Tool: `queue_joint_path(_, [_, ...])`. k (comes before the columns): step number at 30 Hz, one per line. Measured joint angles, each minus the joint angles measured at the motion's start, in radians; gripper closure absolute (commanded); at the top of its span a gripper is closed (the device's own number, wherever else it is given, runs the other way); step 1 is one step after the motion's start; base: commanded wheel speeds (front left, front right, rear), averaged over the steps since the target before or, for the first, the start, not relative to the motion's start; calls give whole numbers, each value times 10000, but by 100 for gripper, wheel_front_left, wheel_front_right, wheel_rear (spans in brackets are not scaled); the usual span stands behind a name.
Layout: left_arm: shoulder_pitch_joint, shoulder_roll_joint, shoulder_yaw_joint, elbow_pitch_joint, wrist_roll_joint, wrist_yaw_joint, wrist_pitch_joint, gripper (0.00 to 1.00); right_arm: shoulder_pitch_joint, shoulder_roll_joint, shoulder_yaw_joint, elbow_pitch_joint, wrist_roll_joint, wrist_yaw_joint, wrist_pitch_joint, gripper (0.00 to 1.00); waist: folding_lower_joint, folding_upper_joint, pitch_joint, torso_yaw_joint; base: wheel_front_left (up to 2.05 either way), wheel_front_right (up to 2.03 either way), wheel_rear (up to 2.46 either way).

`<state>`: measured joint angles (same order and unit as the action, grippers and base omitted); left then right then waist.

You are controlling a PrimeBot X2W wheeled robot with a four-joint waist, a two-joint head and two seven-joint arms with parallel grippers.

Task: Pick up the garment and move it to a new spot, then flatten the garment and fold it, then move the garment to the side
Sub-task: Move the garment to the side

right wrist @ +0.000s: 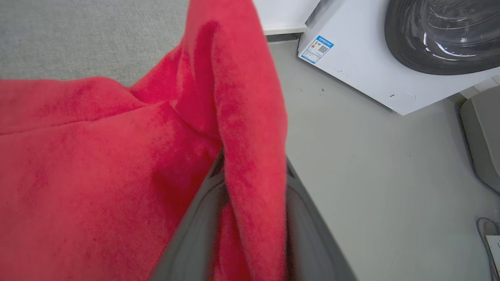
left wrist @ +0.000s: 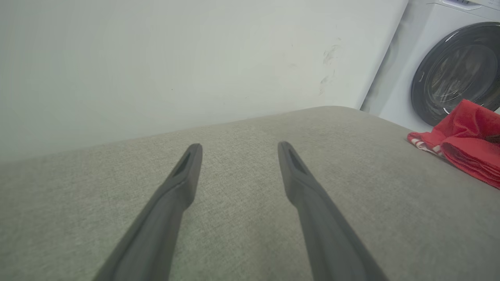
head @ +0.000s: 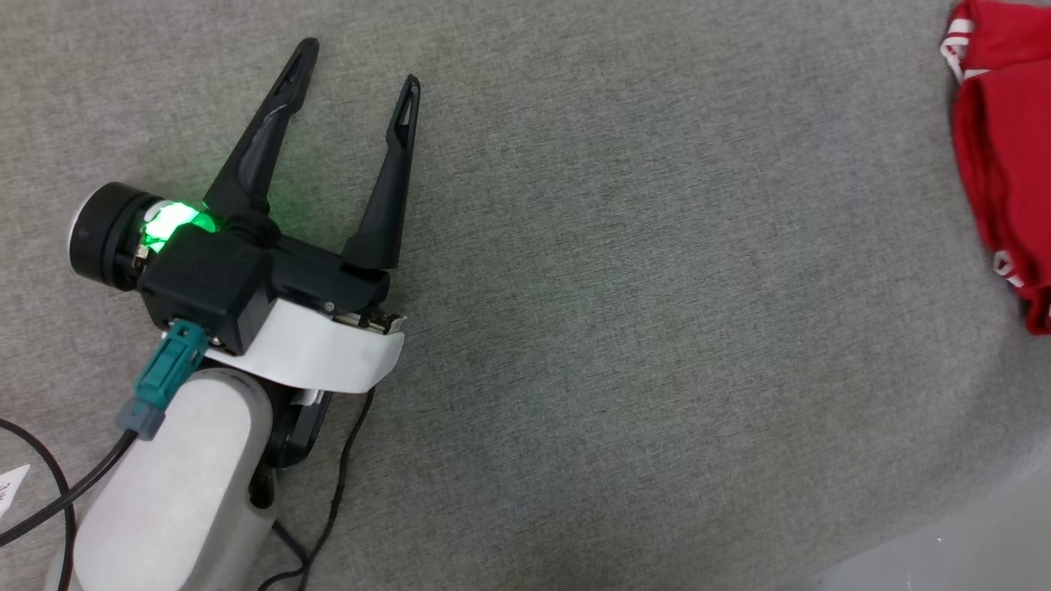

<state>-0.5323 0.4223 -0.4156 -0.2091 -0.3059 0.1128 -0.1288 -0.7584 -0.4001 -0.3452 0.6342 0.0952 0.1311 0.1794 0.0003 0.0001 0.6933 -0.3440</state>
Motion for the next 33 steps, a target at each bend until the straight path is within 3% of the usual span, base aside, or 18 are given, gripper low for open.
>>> queue_joint_path(7, [129,-86,-8,391,-136,13,-268,0,-121,328,-1124,1158,-1093,0,-784,0,-1,0,-242,146,0,0,0])
queue_joint_path(13, [1170,-510,-15,1285,-652,203,-817,0,954,499,-1425,1340,-1419,0,-1756,0,-2,0,-1625,256,0,0,0])
queue_joint_path(14, [1667,-734,-25,1597,-823,349,-976,0,1660,612,-1170,1179,-1365,0,-2013,0,-3,0,-2307,313,0,0,0])
queue_joint_path(23, [2815,-1315,75,2493,-1310,500,-1227,0,3916,1634,54,-416,-617,0,-2412,0,-4,0,-4283,790,0,0,0])
queue_joint_path(33, [3972,-1519,637,2821,-1567,842,-1312,0,5683,2855,1630,-2961,196,0,-2449,0,-5,0,-5575,2034,0,0,0])
